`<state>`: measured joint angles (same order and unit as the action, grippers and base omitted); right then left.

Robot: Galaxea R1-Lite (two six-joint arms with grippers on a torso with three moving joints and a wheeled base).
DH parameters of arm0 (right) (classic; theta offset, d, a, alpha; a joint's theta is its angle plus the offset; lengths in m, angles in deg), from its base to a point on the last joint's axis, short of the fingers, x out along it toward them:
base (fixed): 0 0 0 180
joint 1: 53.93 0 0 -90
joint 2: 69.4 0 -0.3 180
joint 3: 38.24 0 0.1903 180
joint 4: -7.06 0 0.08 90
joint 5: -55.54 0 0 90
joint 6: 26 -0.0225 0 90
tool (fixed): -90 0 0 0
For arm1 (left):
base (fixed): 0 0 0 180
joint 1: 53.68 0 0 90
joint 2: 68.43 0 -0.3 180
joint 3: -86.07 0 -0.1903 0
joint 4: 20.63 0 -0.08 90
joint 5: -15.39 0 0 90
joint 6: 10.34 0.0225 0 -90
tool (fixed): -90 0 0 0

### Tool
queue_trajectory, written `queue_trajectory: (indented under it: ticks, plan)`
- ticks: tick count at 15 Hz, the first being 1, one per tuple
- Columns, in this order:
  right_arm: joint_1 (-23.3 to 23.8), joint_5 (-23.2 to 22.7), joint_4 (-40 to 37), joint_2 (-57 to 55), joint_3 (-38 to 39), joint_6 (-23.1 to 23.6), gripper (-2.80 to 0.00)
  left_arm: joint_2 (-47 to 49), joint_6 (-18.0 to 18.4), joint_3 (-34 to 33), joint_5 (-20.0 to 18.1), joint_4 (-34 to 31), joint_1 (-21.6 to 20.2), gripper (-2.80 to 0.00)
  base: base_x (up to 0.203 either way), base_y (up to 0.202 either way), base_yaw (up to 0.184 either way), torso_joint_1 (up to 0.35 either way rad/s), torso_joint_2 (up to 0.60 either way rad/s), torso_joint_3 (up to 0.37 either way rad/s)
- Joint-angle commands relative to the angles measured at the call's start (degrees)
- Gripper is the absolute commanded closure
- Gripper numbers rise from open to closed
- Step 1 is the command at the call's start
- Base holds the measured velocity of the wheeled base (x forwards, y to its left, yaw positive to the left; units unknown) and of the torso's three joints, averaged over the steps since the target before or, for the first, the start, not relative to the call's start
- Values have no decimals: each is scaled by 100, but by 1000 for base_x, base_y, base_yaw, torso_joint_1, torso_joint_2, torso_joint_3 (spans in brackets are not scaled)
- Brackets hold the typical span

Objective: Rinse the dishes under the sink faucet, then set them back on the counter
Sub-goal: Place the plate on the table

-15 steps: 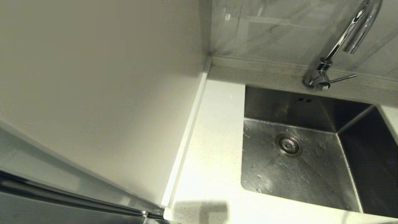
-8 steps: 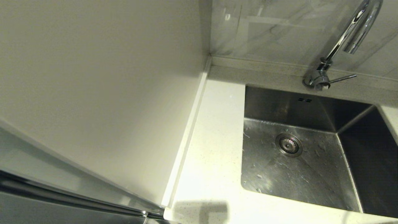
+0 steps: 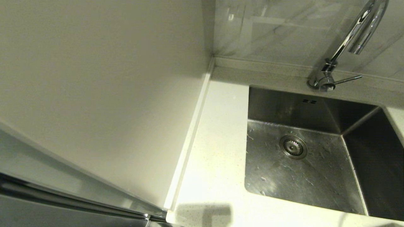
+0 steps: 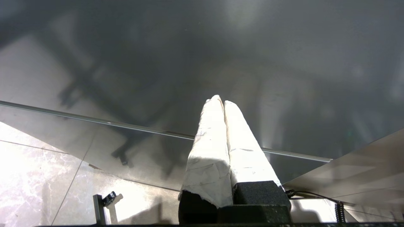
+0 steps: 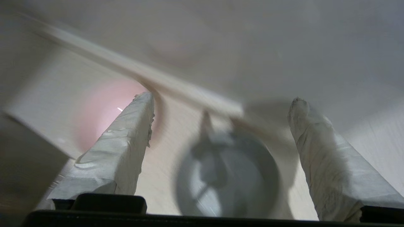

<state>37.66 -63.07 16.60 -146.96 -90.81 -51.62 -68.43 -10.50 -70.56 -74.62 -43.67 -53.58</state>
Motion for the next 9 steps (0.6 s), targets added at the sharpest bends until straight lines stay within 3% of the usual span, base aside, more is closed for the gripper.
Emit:
queue_trajectory:
  ticks: [1,5,7,9]
  plan:
    - [-36,-280,657,209,-208,-164,-280,0,-2,-18,1,2,-1,0,0,0,0,0,0,0]
    - [-191,-575,1677,329,-220,-310,-280,0,-2,-18,1,2,-1,0,0,0,0,0,0,0]
    - [-194,-559,1861,396,-38,-5,-280,0,-2,-17,1,2,-1,0,0,0,0,0,0,0]
    - [-193,-547,1873,468,330,637,-280,0,-2,-13,1,2,-1,0,0,0,0,0,0,0]
